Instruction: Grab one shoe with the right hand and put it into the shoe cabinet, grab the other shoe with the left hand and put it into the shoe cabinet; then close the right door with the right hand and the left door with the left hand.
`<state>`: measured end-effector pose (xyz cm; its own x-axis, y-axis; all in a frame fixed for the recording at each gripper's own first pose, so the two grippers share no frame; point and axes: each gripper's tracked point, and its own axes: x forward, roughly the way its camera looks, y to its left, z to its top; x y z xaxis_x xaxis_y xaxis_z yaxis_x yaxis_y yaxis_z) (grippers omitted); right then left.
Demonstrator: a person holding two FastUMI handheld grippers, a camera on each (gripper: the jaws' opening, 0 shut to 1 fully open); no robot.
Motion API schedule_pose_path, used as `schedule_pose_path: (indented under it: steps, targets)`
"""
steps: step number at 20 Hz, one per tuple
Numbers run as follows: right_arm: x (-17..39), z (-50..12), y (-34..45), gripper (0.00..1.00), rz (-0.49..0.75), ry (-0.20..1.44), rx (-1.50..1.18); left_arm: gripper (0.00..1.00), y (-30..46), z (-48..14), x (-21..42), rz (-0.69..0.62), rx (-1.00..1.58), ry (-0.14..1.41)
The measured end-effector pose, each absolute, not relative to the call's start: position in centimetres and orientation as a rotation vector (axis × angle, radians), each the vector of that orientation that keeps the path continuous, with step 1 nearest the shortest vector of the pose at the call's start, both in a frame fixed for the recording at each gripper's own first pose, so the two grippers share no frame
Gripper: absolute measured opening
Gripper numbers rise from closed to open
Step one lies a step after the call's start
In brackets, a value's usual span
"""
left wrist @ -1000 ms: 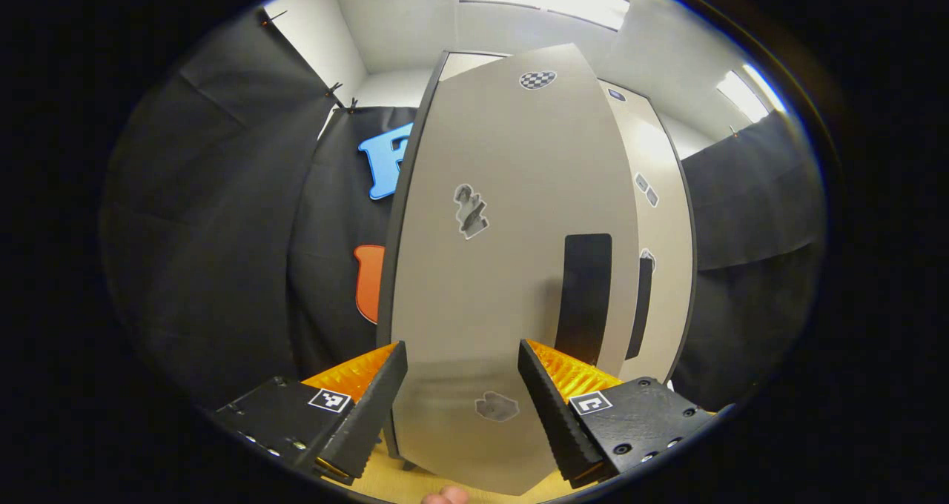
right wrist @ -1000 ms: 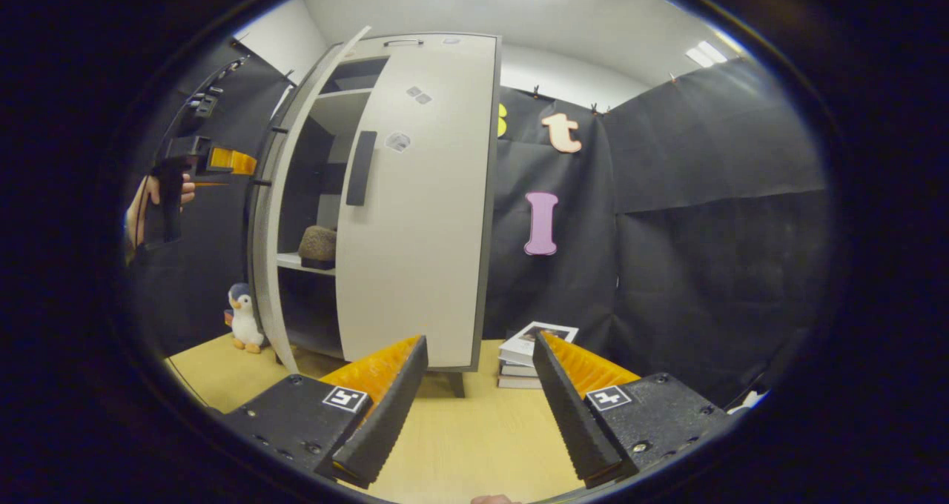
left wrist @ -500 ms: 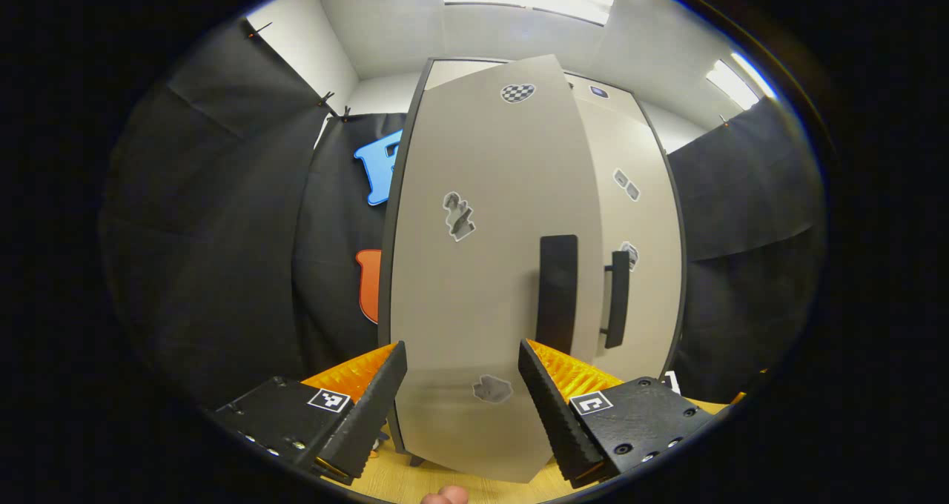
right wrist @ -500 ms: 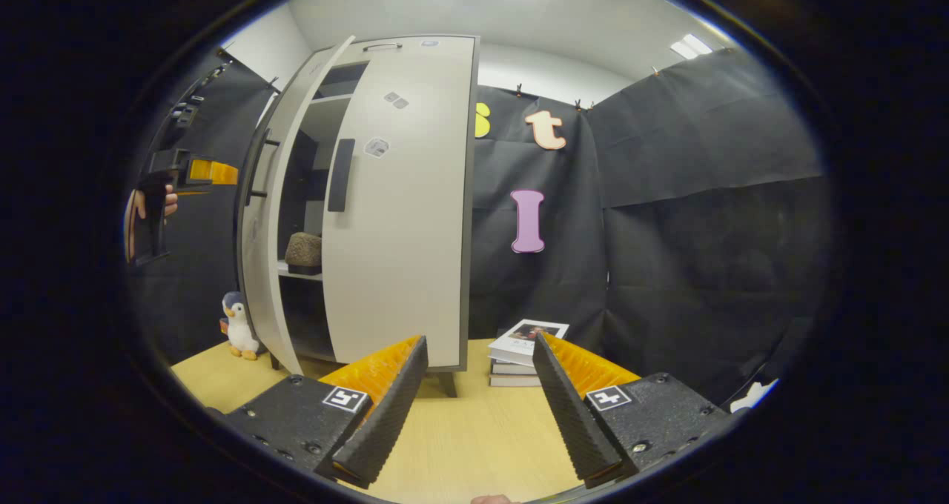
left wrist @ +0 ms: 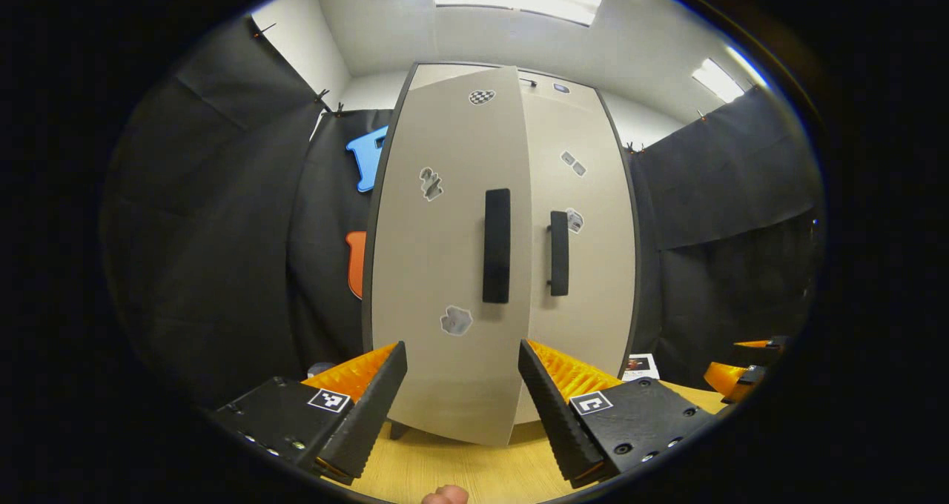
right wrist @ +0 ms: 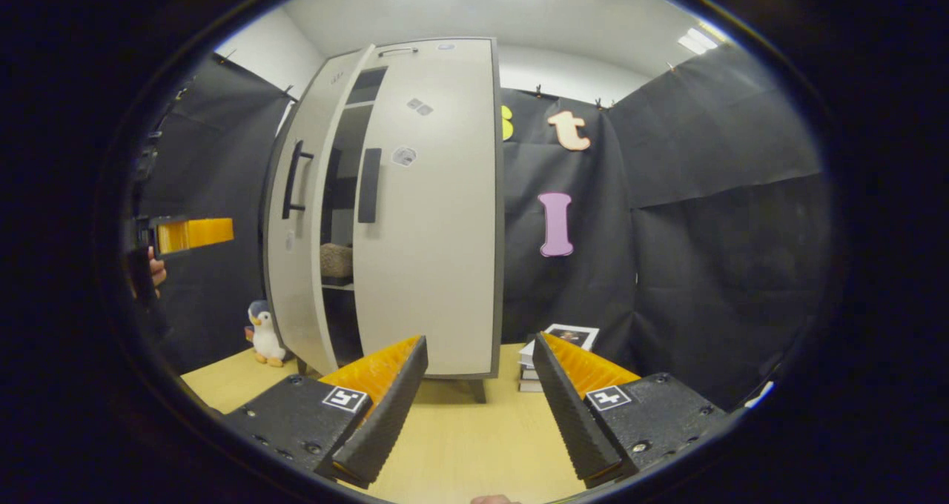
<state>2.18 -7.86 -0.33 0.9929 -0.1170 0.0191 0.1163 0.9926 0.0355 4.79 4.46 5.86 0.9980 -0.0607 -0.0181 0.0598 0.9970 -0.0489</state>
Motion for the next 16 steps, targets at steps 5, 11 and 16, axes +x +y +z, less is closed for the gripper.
schedule_pose_path:
  steps: [5, 11, 16]
  targets:
    - [1.8, -0.8, -6.1, 0.91, -0.079, 0.0, 0.035, 0.92, 2.4, 3.0, 2.5, -0.066, -0.028, 0.034]
    - [1.5, -1.1, -4.4, 0.93, -0.047, 0.007, 0.045, 0.92, 1.1, 0.3, 0.4, -0.063, -0.055, 0.084]
    - [1.1, -1.4, -4.6, 0.92, -0.048, 0.012, 0.048, 0.92, 2.0, -0.8, -0.5, -0.032, -0.083, 0.108]
